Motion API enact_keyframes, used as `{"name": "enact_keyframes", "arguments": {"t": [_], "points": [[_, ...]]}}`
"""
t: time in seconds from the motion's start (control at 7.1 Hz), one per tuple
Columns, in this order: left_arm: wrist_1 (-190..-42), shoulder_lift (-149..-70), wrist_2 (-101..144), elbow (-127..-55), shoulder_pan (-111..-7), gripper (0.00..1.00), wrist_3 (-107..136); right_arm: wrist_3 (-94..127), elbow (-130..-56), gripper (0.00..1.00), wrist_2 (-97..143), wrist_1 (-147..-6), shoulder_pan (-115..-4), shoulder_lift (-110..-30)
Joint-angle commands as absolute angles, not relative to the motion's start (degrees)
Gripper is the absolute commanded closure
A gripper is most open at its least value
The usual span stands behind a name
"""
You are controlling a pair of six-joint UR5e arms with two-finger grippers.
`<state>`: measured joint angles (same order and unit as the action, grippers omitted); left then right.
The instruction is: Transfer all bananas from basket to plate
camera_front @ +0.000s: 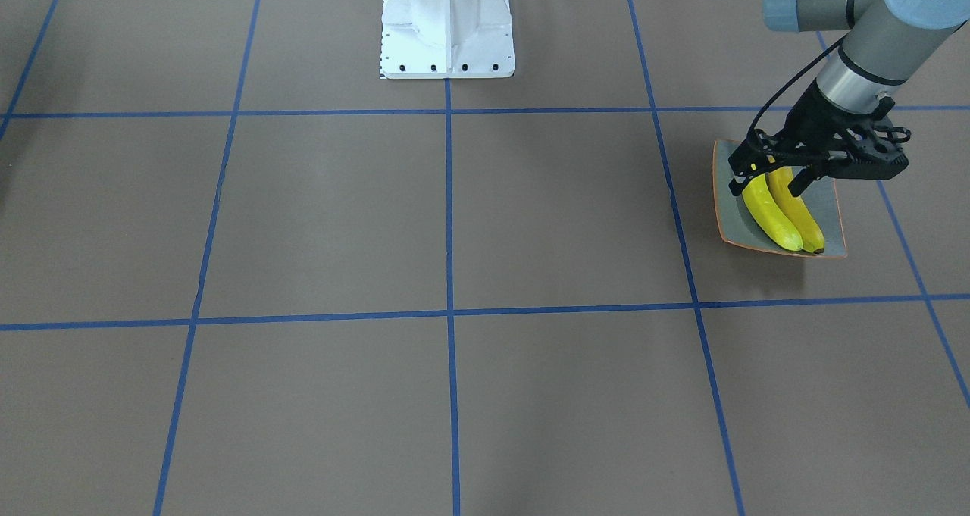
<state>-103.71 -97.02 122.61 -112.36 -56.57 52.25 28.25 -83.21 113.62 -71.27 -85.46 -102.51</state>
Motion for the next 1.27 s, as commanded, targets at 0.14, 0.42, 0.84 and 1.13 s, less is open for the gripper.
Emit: {"name": "enact_keyframes", "arguments": {"t": [0.14, 0.42, 0.84, 1.13], "points": [[-103.62, -96.77, 122.61, -113.2, -56.69, 0.0, 52.29, 28.21, -82.62, 0.08, 114.87, -71.28, -84.82, -102.13], [-103.54, -96.68, 122.61, -113.47, -56.69, 0.0, 52.29, 28.04, -82.09, 0.14, 114.87, -71.28, -84.73, -102.13], [-103.54, -96.77, 122.61, -113.47, -56.86, 0.0, 52.38, 24.62, -80.52, 0.89, 115.22, -70.06, -84.81, -102.3], [-103.54, -97.03, 122.61, -113.47, -56.86, 0.0, 52.64, 23.82, -80.68, 1.0, 115.4, -68.64, -84.81, -102.22]]}}
